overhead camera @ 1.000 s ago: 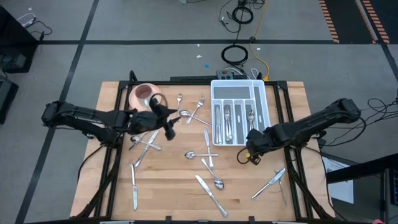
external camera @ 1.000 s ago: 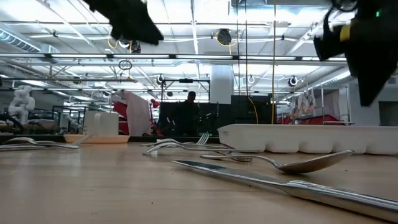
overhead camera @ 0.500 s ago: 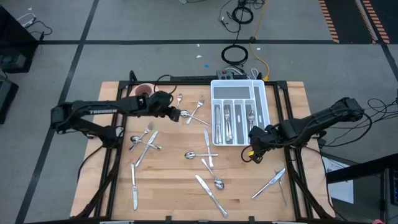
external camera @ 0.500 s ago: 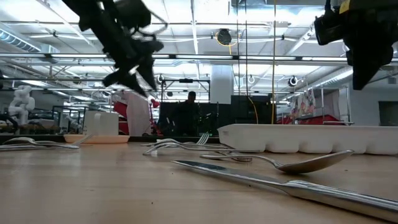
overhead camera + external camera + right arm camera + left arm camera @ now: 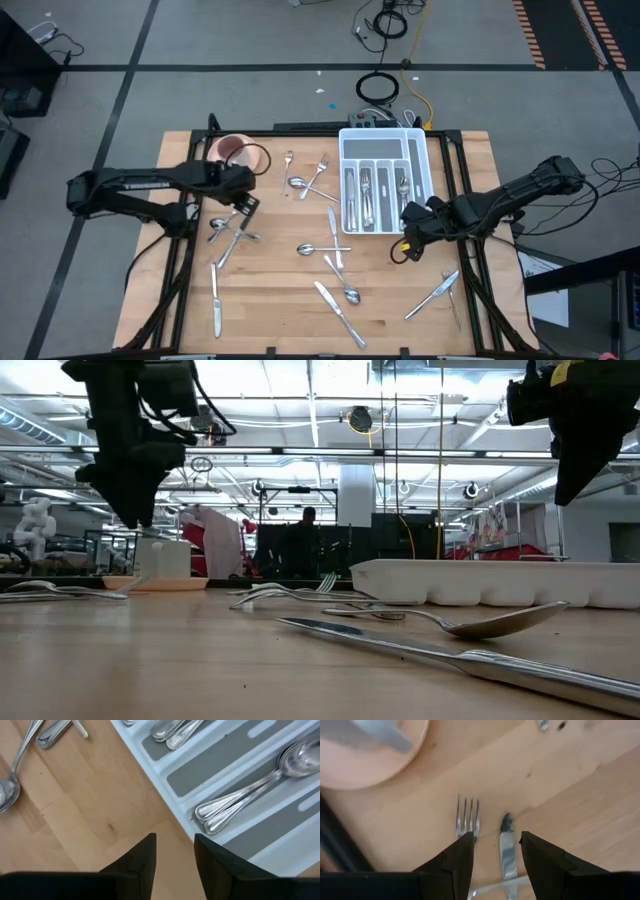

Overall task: Sort silverware
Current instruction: Put the silver fork into the white silverware tray

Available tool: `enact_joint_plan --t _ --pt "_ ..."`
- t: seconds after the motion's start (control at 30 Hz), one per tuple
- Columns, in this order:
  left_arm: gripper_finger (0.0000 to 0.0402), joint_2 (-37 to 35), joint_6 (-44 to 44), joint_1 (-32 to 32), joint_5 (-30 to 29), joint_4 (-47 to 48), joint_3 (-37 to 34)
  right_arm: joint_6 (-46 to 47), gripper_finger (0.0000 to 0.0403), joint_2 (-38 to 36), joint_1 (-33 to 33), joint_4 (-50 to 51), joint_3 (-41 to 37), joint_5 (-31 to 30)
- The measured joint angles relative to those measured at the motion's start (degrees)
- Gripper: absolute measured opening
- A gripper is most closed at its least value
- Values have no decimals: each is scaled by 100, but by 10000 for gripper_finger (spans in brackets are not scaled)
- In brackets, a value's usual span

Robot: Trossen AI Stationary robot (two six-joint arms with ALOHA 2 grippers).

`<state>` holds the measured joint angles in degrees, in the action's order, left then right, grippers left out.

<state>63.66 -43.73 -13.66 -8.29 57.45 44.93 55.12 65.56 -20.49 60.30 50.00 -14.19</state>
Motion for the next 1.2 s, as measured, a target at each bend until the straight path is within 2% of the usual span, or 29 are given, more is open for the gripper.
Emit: enact_joint_plan --t 0.17,0.27,0.37,0.47,0.57,0.7,0.83,0.9,1.0,1.07,1.13,1.2 --pt "168 -211 354 -424 -130 -629 -71 -181 125 0 0 -7 -2 -212" --pt "168 -185 443 -759 129 -859 -109 -184 125 0 2 -10 -2 -227" --pt "168 -179 802 -1053 252 -1012 -340 -184 125 0 2 -12 -2 -227" --pt "168 -179 1362 -1276 687 -1270 -591 -166 125 0 2 -14 -2 -227" --pt "168 -179 2098 -1343 1075 -1509 -767 -161 125 0 2 -17 -2 -227" --pt "168 -158 3171 -1343 1110 -1655 -798 -183 125 0 2 -19 -2 -227" --pt "168 -93 3403 -1378 1118 -1657 -798 -227 125 0 2 -22 -2 -227" --pt "168 -33 3121 -1380 1092 -1652 -795 -227 125 0 2 -23 -4 -226" --pt "168 120 847 -1412 959 -1551 -778 -147 125 0 2 -32 -4 -217" --pt "168 133 -253 -1402 794 -1314 -778 -25 125 0 2 -33 -4 -222" --pt "168 156 -681 -1342 473 -1096 -779 14 125 0 2 -64 -4 -223" --pt "168 147 -696 -1289 168 -1009 -781 -15 125 0 2 -108 -4 -225"
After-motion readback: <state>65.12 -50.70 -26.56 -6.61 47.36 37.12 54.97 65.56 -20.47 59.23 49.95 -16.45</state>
